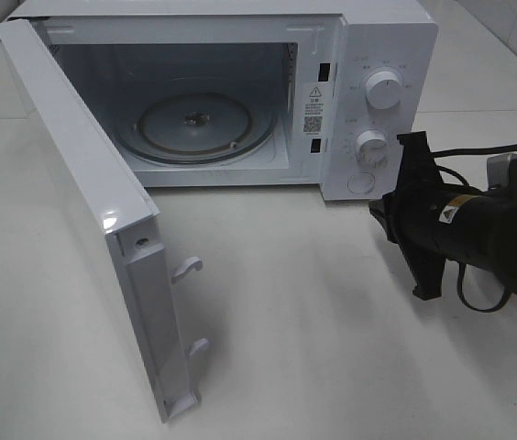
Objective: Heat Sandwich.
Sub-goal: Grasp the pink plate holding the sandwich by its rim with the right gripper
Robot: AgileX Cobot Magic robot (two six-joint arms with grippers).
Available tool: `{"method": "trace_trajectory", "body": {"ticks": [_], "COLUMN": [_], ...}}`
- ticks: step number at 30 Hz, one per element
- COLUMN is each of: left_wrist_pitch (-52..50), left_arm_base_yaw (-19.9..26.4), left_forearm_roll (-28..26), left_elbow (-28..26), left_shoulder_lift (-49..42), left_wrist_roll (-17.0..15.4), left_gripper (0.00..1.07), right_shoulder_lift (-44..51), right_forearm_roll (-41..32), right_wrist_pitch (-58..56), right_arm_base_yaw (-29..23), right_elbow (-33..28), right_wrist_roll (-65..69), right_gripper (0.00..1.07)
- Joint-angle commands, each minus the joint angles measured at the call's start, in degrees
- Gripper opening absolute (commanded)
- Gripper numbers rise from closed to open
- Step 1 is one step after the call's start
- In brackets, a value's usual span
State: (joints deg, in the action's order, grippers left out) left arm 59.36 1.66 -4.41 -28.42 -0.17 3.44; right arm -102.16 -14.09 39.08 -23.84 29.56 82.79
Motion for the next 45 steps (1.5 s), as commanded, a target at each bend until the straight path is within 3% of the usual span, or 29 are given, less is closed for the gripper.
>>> {"method": "trace_trajectory", "body": {"ticks": [1,18,27,28,34,40,45], "left_wrist_pitch": [-0.4,-0.4,-0.4,-0.4,-0.4,-0.4,-0.4], "left_arm_base_yaw": [0.1,0.1,0.1,0.1,0.1,0.1,0.1], "left_forearm_roll": [-0.5,-0.5,-0.5,-0.5,-0.5,-0.5,-0.5], "left_elbow": [0.2,0.2,0.2,0.2,0.2,0.2,0.2], "left_shoulder_lift": [-1.6,-1.6,-1.6,-1.6,-1.6,-1.6,-1.6], "left_wrist_roll": [0.2,0.2,0.2,0.2,0.2,0.2,0.2], "left_gripper": [1.01,1.01,1.01,1.01,1.01,1.01,1.01], "right_shoulder_lift": [2.6,16.6,16.8,16.8,16.8,16.8,17.1], "right_forearm_roll": [1.0,1.8,2.1,2.9,8.5,18.4,20.2], "right_wrist_pitch": [-3.1,-31.7,-46.6,-48.6,-59.1,-71.2,-77.8], "right_arm_base_yaw": [0.3,0.5,0.5,0.5,0.5,0.5,0.5], "right_elbow": [-0.9,-0.6,5.9,7.3,10.8,14.3,16.6], "right_wrist_roll": [-0.4,-15.5,-43.0,-50.1,-63.6,-65.1,-66.2], "right_gripper": [0.06,0.1,0.12,0.13,0.15,0.19,0.26]}}
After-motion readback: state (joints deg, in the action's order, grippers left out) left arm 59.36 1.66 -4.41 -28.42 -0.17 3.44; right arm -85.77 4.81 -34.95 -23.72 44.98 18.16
